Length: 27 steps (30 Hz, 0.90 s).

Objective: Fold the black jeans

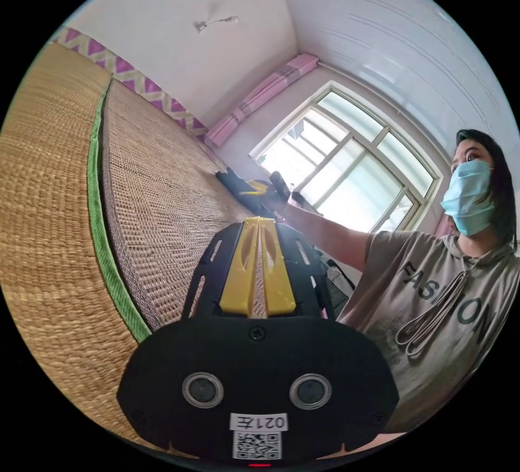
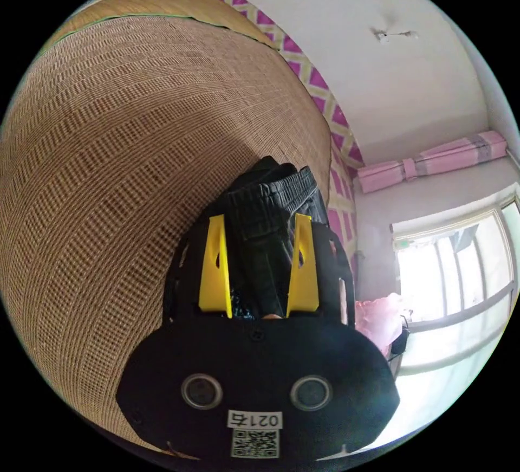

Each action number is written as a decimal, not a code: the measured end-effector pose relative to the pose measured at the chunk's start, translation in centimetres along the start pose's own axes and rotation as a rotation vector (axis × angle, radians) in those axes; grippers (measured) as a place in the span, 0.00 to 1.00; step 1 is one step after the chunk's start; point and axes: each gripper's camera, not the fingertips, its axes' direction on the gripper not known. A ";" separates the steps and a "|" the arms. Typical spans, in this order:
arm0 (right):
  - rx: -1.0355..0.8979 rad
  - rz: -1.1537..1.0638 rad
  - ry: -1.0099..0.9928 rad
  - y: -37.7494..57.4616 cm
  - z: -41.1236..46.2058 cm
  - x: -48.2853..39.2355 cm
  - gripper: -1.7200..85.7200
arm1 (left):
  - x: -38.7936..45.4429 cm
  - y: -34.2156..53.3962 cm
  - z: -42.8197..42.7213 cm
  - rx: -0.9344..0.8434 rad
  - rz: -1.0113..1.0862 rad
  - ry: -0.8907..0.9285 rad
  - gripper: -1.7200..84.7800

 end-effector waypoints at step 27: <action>0.463 0.310 -0.882 3.0 -28.0 5.6 0.07 | -0.1 -7.5 -11.7 0.147 -0.152 0.060 0.01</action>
